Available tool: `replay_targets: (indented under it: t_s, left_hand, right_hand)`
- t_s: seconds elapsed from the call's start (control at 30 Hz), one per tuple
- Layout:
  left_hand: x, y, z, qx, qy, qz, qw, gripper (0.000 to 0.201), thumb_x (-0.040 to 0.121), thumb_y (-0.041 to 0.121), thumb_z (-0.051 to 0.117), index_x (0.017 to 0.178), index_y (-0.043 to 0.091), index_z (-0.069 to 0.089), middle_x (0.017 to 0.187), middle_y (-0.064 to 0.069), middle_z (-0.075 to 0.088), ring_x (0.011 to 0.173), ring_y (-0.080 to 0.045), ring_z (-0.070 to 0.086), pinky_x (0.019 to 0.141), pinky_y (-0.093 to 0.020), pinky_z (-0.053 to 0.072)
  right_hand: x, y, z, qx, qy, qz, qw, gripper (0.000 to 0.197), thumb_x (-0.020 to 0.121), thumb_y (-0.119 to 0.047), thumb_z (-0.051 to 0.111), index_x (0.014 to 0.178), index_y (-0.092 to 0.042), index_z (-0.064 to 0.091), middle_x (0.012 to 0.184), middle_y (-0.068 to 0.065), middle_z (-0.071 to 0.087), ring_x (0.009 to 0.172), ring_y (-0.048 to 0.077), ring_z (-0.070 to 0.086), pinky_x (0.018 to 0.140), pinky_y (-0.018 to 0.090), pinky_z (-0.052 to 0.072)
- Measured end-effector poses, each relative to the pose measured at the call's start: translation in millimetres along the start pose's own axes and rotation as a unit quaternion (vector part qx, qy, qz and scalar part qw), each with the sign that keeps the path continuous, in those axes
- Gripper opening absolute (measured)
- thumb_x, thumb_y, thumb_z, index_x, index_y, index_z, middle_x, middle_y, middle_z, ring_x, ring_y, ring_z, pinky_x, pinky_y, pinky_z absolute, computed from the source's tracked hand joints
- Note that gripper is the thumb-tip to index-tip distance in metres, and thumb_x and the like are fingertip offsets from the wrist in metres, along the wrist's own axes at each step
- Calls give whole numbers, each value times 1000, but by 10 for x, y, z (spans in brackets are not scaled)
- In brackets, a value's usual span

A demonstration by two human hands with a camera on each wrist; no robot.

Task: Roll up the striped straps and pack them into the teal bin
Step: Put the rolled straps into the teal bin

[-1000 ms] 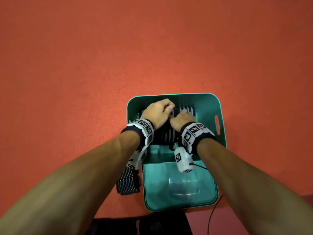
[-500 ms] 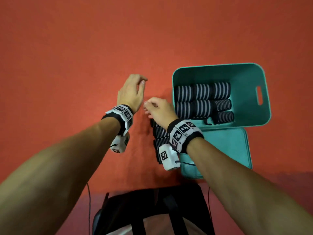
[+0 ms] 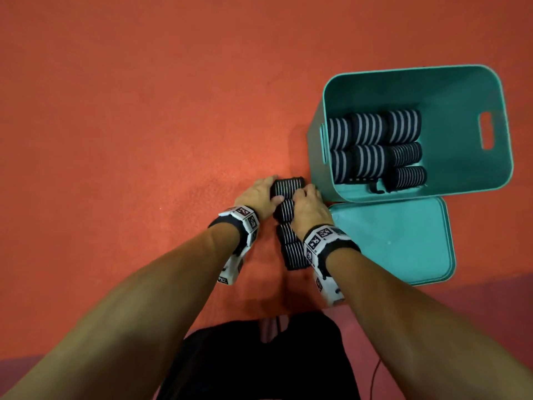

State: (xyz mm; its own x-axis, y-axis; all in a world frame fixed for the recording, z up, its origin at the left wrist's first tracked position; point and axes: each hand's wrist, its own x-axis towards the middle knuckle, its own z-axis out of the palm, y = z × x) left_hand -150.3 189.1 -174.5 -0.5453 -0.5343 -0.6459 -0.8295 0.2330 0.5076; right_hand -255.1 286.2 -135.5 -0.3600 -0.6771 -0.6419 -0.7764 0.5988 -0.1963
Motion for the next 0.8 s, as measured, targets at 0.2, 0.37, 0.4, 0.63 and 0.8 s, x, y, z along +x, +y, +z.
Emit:
replay_targets:
  t_s: [0.2, 0.37, 0.4, 0.63, 0.8]
  left_hand:
    - [215, 0, 38, -11, 14, -18, 1000, 55, 94, 31, 67, 145, 20, 47, 132, -5, 48, 123, -28, 55, 109, -44, 44]
    - [206, -41, 60, -9, 20, -28, 999, 50, 96, 29, 65, 141, 14, 49, 132, -11, 52, 121, -29, 56, 105, -40, 43]
    - [190, -42, 53, -8, 24, -31, 999, 50, 96, 28, 65, 141, 14, 49, 133, -11, 52, 121, -30, 56, 104, -39, 43]
    - [15, -308, -107, -41, 29, -69, 996, 50, 94, 26, 70, 139, 15, 52, 134, -12, 55, 122, -30, 57, 103, -37, 43]
    - [-209, -542, -369, -67, 69, -96, 991, 42, 95, 26, 68, 133, 14, 55, 129, -13, 59, 118, -33, 59, 103, -39, 46]
  right_hand:
    - [110, 74, 45, 2, 12, -18, 1000, 47, 88, 0, 65, 130, -10, 48, 133, 11, 43, 119, 30, 51, 98, 42, 49]
    - [131, 33, 74, -28, 1, -1, 1000, 31, 97, -6, 54, 127, -12, 50, 128, 9, 57, 124, 30, 47, 96, 41, 47]
    - [130, 30, 74, -32, -14, 0, 999, 28, 98, -7, 51, 126, -13, 50, 127, 9, 60, 126, 30, 45, 95, 41, 46]
    - [182, -37, 18, -46, -88, -2, 995, 63, 82, -3, 74, 133, -12, 38, 141, 9, 42, 132, 30, 43, 110, 45, 44]
    - [60, -151, -76, -11, -59, -80, 995, 43, 88, -17, 68, 123, -17, 45, 123, 6, 48, 114, 28, 56, 95, 43, 51]
